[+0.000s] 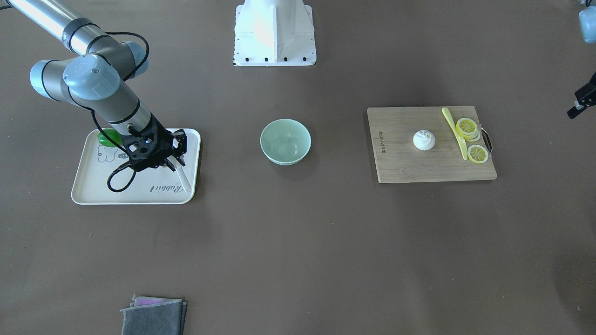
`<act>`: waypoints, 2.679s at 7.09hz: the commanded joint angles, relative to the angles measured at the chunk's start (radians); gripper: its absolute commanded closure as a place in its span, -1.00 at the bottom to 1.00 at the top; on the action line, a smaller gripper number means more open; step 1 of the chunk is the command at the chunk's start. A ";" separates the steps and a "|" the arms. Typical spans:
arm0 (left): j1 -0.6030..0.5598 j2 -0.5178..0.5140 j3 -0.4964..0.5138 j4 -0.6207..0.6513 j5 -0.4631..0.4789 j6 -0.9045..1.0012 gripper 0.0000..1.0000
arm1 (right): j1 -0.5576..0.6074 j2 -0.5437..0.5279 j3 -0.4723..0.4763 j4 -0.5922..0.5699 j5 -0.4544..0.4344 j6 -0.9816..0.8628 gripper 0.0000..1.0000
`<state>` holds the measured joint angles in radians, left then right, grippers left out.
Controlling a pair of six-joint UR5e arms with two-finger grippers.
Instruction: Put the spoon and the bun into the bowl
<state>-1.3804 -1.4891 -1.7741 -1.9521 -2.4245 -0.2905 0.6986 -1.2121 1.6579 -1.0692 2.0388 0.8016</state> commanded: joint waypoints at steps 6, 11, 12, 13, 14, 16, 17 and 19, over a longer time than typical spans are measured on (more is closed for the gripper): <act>0.444 -0.137 0.001 -0.111 0.291 -0.504 -0.96 | -0.306 0.324 -0.029 -0.063 -0.522 0.920 1.00; 0.598 -0.141 -0.034 -0.113 0.306 -0.609 -0.96 | -0.278 0.322 -0.053 -0.058 -0.560 0.956 -0.09; 0.635 -0.137 -0.041 -0.113 0.333 -0.613 -0.96 | -0.277 0.322 -0.065 -0.054 -0.566 0.956 -0.99; 0.653 -0.132 -0.041 -0.111 0.335 -0.611 -0.90 | -0.277 0.324 -0.066 -0.048 -0.566 0.953 -1.00; 0.656 -0.134 -0.039 -0.111 0.335 -0.611 0.24 | -0.274 0.324 -0.053 -0.046 -0.563 0.950 -1.00; 0.658 -0.138 -0.033 -0.111 0.353 -0.610 1.00 | -0.243 0.315 -0.011 -0.048 -0.536 0.950 -1.00; 0.658 -0.141 -0.037 -0.110 0.361 -0.613 1.00 | -0.214 0.307 0.022 -0.058 -0.488 0.949 -1.00; 0.658 -0.190 -0.092 -0.100 0.351 -0.637 1.00 | -0.153 0.188 0.129 -0.055 -0.395 0.876 -1.00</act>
<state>-0.7226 -1.6431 -1.8346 -2.0597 -2.0674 -0.9103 0.5072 -0.9511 1.7174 -1.1253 1.5834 1.7295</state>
